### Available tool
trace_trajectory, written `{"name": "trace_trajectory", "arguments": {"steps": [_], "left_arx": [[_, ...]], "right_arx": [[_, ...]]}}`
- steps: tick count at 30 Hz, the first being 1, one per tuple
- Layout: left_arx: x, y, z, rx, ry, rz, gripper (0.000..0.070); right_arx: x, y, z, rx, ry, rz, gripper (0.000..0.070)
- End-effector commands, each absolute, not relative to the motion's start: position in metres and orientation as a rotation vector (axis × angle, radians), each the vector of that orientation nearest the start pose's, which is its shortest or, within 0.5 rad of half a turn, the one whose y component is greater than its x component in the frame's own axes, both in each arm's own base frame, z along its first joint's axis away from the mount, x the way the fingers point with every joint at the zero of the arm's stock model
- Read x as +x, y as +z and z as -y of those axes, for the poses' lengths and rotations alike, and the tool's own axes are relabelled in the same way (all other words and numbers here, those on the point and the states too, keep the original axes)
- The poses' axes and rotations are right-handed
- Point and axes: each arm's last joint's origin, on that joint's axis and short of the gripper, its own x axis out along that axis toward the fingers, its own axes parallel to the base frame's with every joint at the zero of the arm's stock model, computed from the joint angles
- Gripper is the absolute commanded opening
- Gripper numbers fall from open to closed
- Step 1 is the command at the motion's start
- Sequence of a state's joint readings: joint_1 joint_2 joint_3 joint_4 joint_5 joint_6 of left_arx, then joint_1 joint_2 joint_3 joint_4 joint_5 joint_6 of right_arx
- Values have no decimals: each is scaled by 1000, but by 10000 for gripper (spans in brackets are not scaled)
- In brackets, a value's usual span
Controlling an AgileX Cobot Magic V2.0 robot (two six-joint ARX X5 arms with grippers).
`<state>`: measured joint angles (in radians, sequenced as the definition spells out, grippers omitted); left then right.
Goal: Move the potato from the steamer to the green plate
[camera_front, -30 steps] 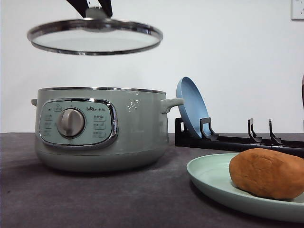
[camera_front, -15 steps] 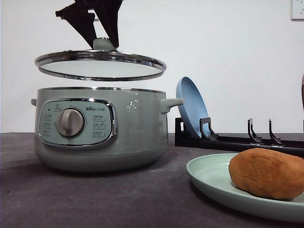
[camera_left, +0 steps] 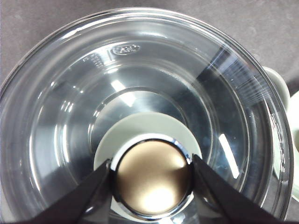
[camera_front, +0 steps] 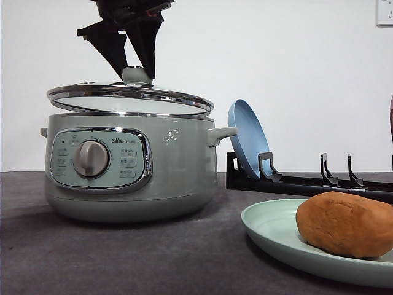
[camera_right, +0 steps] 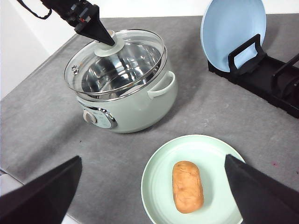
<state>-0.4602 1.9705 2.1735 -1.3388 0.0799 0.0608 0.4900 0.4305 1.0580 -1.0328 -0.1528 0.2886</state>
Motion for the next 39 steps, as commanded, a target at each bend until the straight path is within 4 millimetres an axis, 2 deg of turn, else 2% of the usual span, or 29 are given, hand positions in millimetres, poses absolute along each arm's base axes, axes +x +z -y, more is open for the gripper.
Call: {"name": "trace_trajectory", "arguments": {"steps": [1,11,26,28,30,33,35,37,39], "left_arx": [[354,369,181,268,-529,-1082,1],[363,352,185,288,-514,-1131,1],[362,351,184,304,-492,-1154,17],[362,351,184,302,-490,-1153,78],[362,351,184,296,-488,-1149,214],[362,353,184,279,-478,-1142,455],[361,356,183,266,-472,-1132,571],[358,361,181,253,-467,-1120,635],[353,369,179,244,-465,-1103,644]], "right_arx": [[25,372,-18,206,573,-477,618],[25,372,-18,204,563,-475,618],[26,372,-18,203,556,-474,618],[26,372,-18,203,555,-474,618],[26,372,-18,203,555,-473,618],[26,372,-18,203,555,-473,618],[26,372,-18,203,554,-473,618],[26,372,-18,202,554,-472,618],[26,372,-18,198,556,-471,618]]}}
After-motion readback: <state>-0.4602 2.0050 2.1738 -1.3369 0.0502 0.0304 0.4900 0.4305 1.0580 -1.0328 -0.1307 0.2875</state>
